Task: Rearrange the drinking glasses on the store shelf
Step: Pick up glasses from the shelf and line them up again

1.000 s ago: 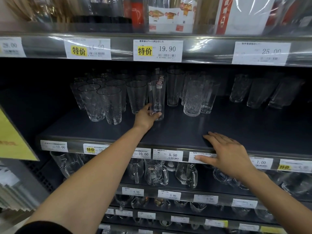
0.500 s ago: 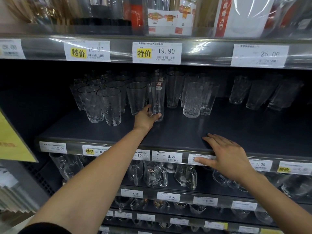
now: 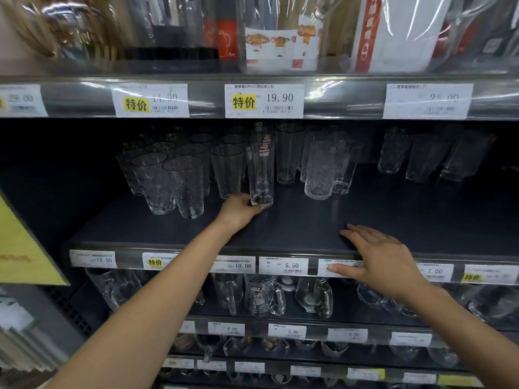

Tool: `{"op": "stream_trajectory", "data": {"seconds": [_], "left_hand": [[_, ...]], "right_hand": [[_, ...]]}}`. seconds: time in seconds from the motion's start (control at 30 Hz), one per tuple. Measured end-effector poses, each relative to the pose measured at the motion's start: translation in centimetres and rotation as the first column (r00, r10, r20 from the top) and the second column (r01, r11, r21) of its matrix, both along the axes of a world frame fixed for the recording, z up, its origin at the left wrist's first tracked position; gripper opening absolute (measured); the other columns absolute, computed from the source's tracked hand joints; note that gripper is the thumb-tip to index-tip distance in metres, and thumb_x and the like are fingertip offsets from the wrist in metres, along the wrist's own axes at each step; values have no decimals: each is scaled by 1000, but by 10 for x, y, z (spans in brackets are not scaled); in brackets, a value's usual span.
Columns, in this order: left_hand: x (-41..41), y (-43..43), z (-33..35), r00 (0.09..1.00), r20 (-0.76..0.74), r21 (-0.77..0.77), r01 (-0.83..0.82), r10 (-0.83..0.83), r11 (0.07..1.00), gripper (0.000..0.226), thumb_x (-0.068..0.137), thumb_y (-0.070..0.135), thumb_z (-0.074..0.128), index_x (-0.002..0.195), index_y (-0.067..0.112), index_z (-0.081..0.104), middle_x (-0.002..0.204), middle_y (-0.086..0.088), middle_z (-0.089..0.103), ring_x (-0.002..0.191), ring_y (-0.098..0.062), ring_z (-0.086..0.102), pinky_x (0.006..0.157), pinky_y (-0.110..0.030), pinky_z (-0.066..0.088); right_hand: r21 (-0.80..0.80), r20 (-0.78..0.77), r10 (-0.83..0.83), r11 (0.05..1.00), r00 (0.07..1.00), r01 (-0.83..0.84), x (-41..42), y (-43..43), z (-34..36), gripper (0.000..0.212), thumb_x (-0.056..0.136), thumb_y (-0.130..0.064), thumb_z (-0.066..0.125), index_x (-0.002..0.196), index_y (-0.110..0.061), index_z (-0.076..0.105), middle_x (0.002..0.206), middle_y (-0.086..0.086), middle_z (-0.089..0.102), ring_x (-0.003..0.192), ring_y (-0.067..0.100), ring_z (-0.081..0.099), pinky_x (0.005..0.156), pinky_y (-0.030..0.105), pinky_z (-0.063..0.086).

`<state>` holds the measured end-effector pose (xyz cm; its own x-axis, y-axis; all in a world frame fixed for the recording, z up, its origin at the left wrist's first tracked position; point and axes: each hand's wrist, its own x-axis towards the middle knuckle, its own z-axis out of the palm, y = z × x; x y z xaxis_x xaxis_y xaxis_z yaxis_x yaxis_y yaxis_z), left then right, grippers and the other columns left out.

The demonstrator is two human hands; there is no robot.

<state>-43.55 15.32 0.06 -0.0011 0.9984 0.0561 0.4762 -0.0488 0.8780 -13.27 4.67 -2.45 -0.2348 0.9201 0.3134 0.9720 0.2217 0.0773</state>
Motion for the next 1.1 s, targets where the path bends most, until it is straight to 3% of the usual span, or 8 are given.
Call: {"op": "stream_trajectory", "data": {"seconds": [0.17,0.3,0.4,0.47,0.57,0.67,0.8,1.1], "left_hand": [[-13,-21,-2,999,-33,19,29,-28,999,20,91,23,69,108,13,74,114,-3,70,111,-17,61,90,-20,40],[-14,-44,6,990,34,5,140,-140,990,6,90,20,70,95,23,72,108,2,71,108,-12,63,92,-17,42],[-11,-63,15,965,129,31,224,-227,974,11,92,17,68,88,27,71,97,10,71,96,-8,63,87,-15,45],[-8,-72,19,945,189,49,263,-268,964,10,92,17,67,90,25,73,97,10,72,96,-7,66,93,-22,50],[1,-85,23,910,253,92,316,-329,944,9,92,18,68,94,24,75,97,9,75,98,-7,69,96,-31,53],[19,-97,24,861,319,112,381,-396,918,10,92,14,67,95,19,74,97,4,76,97,-11,71,95,-36,55],[47,-110,24,792,368,114,481,-487,869,11,92,12,66,95,19,74,99,1,76,97,-13,71,94,-34,55],[140,-135,32,718,366,152,582,-593,799,12,93,12,64,94,21,73,96,5,76,93,-12,72,87,-34,58]], "right_hand": [[-129,16,-26,991,1000,27,-2,-4,9,105,67,-97,14,152,-37,28,162,-13,25,149,9,23,117,31,22],[-270,-152,-96,961,984,52,-13,-11,26,98,68,-93,34,148,-37,37,157,-12,35,144,7,31,114,30,25],[-255,-598,-184,966,780,32,-26,-31,37,66,77,-70,63,132,-35,58,129,-16,61,119,1,55,94,13,39],[-178,-739,-186,981,648,78,-35,-48,41,44,83,-51,70,124,-36,63,115,-24,64,107,-9,59,83,4,41],[-157,-857,-211,976,469,152,-43,-77,46,28,88,-41,69,116,-37,66,111,-25,67,98,-17,59,72,12,53],[-126,-920,-204,963,334,240,-42,-105,47,20,91,-34,68,111,-35,70,109,-20,71,104,-5,63,79,20,54],[-94,-952,-189,931,243,353,-33,-143,51,15,94,-25,65,107,-27,73,103,-17,74,99,-1,68,78,11,50],[-47,-968,-158,874,193,484,36,-196,58,29,82,-42,65,108,-30,73,105,-14,75,101,1,68,83,21,52]]}}
